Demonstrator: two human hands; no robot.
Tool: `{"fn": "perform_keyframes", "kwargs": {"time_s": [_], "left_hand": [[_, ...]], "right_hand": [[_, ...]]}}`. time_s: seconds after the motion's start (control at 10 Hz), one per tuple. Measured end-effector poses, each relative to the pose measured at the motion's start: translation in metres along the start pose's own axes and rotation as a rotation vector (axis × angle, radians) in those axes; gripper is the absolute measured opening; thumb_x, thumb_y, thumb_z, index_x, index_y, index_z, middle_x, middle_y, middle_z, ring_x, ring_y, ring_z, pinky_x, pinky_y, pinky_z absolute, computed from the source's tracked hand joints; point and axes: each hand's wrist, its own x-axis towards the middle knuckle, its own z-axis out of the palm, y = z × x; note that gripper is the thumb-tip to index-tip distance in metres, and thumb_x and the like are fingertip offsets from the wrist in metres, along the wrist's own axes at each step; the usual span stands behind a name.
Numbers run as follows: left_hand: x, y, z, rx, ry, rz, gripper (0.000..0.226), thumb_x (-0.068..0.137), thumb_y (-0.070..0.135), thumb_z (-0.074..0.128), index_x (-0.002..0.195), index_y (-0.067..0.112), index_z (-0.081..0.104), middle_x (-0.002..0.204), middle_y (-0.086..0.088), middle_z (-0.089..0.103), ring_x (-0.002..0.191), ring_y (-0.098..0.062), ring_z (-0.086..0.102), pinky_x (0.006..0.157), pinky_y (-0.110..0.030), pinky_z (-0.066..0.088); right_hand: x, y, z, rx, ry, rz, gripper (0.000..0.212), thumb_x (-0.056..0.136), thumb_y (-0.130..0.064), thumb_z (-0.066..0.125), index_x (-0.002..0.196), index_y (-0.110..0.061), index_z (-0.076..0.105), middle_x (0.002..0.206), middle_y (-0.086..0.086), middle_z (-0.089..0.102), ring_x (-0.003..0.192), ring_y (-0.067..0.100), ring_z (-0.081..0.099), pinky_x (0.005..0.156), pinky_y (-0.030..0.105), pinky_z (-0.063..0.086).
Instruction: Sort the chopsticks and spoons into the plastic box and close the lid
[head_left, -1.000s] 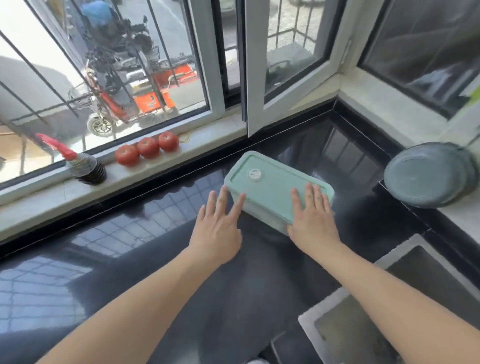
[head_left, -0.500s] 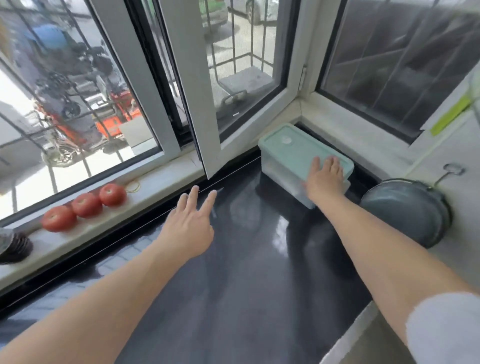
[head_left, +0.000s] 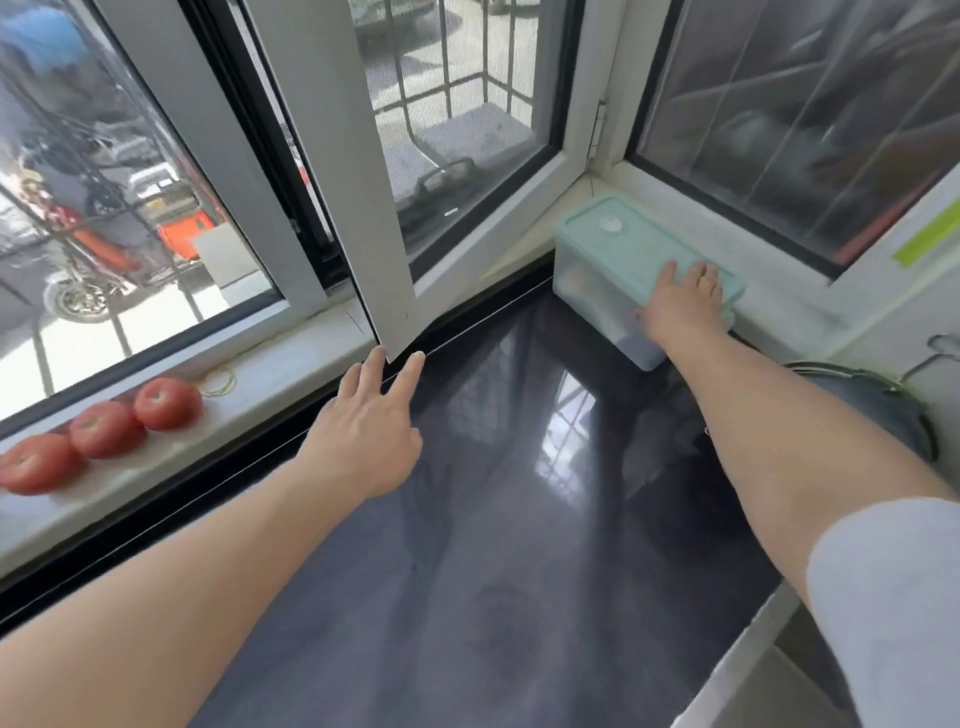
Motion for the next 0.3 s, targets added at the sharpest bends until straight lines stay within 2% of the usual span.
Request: {"fn": "perform_keyframes", "kwargs": {"time_s": [0.2,0.3], "left_hand": [[-0.016,-0.014,-0.010,-0.026,0.024,-0.044,0.081,0.097,0.029,0.045,0.161,0.031,-0.005,0.168,-0.008,-0.002,0.154,-0.033,0.008,0.120,-0.046,0.029],[-0.031,-0.019,-0.013,-0.021,0.042,-0.047,0.079,0.099,0.030,0.045,0.162,0.030,-0.002,0.168,-0.008,0.002,0.154,-0.033,0.011,0.120,-0.045,0.030]], "right_hand": [[-0.017,-0.005,-0.015,0.010,0.006,0.021,0.095,0.095,-0.038,0.064,0.160,-0.005,0.003,0.165,0.028,0.001,0.154,0.042,0.001,0.125,0.049,0.005],[-0.052,-0.037,-0.001,-0.018,0.202,-0.209,0.080,0.093,-0.016,0.058,0.158,-0.001,0.015,0.165,0.025,0.012,0.153,0.041,0.010,0.126,0.048,0.010]]}}
